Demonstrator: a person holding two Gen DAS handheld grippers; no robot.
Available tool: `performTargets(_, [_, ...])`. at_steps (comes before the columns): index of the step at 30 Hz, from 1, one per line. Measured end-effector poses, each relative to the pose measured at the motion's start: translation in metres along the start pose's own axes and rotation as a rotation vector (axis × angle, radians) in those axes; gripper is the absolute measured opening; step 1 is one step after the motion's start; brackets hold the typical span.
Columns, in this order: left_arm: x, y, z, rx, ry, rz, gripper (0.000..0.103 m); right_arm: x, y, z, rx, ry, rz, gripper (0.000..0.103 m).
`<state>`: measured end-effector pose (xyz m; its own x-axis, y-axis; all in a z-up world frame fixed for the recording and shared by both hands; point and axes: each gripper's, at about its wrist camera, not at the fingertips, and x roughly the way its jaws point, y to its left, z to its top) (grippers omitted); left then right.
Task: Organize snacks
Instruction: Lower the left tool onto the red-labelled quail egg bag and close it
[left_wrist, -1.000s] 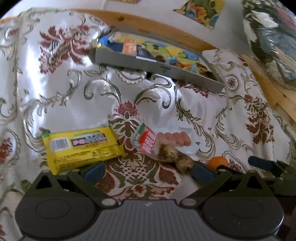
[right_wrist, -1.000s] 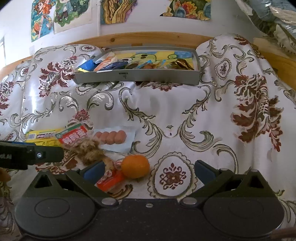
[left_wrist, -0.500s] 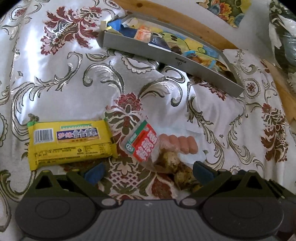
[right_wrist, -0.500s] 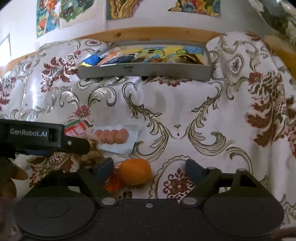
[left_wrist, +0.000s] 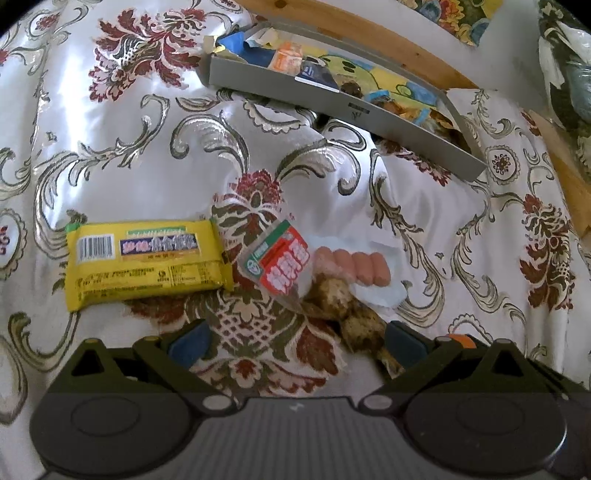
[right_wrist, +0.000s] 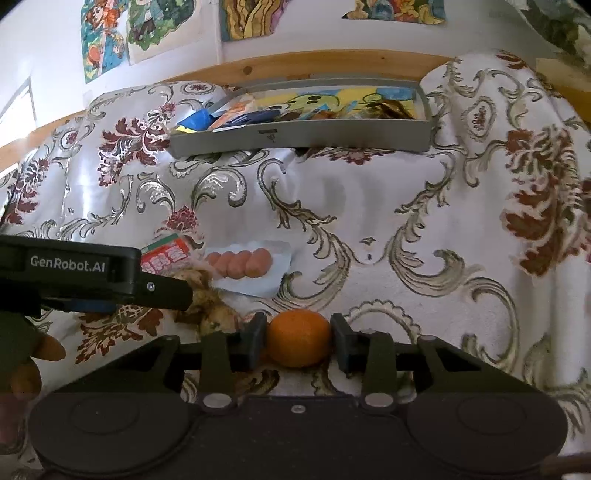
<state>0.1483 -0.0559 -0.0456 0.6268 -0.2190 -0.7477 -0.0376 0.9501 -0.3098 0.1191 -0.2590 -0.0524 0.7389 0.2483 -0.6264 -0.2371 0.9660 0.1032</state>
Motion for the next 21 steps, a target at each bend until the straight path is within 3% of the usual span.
performTargets(6, [0.005,-0.017,0.001,-0.04,0.019,0.068,0.102,-0.023,0.007,-0.015,-0.04,-0.01,-0.057,0.039])
performTargets(13, [0.035,-0.042,0.018,-0.137,0.061,0.269,0.103,-0.037,0.014,-0.027,-0.091,-0.017,-0.082,0.039])
performTargets(17, [0.043,-0.051,0.02,-0.098,0.058,0.282,0.103,-0.041,0.012,-0.03,-0.085,-0.014,-0.075,0.039])
performTargets(21, [0.039,-0.041,0.017,-0.066,0.055,0.231,0.102,-0.043,0.012,-0.032,-0.086,-0.015,-0.07,0.039])
